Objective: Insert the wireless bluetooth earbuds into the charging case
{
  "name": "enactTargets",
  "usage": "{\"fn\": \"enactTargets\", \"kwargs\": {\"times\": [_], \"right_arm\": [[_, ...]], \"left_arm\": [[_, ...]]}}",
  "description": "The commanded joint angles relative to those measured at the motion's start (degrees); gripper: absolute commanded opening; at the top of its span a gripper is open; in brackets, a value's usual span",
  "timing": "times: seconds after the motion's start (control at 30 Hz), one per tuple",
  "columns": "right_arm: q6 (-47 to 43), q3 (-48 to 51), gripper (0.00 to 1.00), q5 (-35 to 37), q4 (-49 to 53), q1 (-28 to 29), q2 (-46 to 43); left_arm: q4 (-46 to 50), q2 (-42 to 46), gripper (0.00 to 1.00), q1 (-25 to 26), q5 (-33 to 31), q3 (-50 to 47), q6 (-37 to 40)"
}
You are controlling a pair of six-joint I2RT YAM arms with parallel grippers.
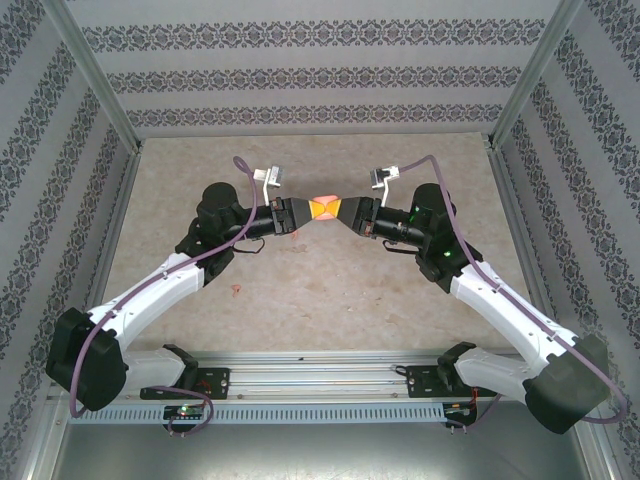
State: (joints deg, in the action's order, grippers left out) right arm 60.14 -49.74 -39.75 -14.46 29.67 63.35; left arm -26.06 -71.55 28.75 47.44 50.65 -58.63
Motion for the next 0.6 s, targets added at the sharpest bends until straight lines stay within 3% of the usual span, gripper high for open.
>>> {"fn": "enactTargets", "kwargs": {"times": [0.0, 0.27, 0.57], "right_arm": [[-1.3, -0.8, 0.12, 0.2, 1.1, 0.6, -0.1], [-3.2, -1.5, 0.27, 1.8, 4.8, 0.5, -1.3], [-3.7, -2.0, 0.32, 2.2, 5.8, 0.0, -0.8]], "left_arm": [[-4.4, 0.4, 0.12, 0.4, 2.0, 1.5, 0.6], [0.0, 2.5, 0.04, 0.5, 0.6, 1.5, 7.3], [5.7, 5.0, 0.00, 0.4, 0.0, 1.9, 16.3]]}}
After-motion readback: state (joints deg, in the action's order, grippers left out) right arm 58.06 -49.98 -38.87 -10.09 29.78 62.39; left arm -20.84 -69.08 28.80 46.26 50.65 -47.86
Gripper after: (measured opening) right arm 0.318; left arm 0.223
